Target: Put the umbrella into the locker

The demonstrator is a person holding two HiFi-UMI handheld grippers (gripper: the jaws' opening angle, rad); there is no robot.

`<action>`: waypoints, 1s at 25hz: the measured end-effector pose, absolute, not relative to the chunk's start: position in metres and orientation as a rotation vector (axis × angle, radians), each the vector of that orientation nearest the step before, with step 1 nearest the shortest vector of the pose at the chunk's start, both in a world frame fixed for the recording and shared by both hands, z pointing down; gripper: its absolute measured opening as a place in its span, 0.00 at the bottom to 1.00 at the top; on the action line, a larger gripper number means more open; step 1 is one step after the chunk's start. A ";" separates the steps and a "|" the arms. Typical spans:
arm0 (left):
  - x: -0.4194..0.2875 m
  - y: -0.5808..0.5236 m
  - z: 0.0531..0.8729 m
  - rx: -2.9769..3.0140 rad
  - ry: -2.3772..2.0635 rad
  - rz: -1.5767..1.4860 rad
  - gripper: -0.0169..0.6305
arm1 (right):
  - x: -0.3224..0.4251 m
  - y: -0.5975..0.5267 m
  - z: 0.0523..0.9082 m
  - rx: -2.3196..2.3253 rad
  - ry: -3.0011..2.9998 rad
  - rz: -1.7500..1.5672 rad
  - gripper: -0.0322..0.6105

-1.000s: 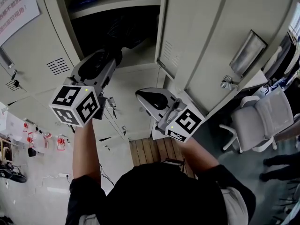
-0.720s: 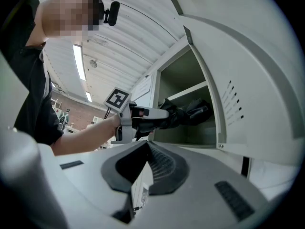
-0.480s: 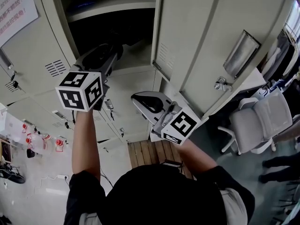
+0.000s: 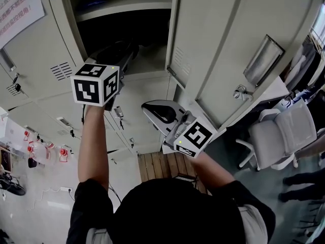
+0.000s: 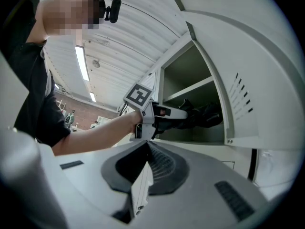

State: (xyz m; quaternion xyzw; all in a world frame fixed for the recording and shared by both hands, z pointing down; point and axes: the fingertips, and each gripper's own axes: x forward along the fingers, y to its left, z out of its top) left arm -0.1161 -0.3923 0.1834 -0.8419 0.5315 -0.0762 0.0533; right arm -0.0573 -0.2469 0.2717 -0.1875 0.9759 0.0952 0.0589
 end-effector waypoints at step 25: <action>-0.113 -0.434 0.200 -2.547 1.641 -0.414 0.34 | -0.048 -0.253 0.272 -0.599 2.951 0.293 0.07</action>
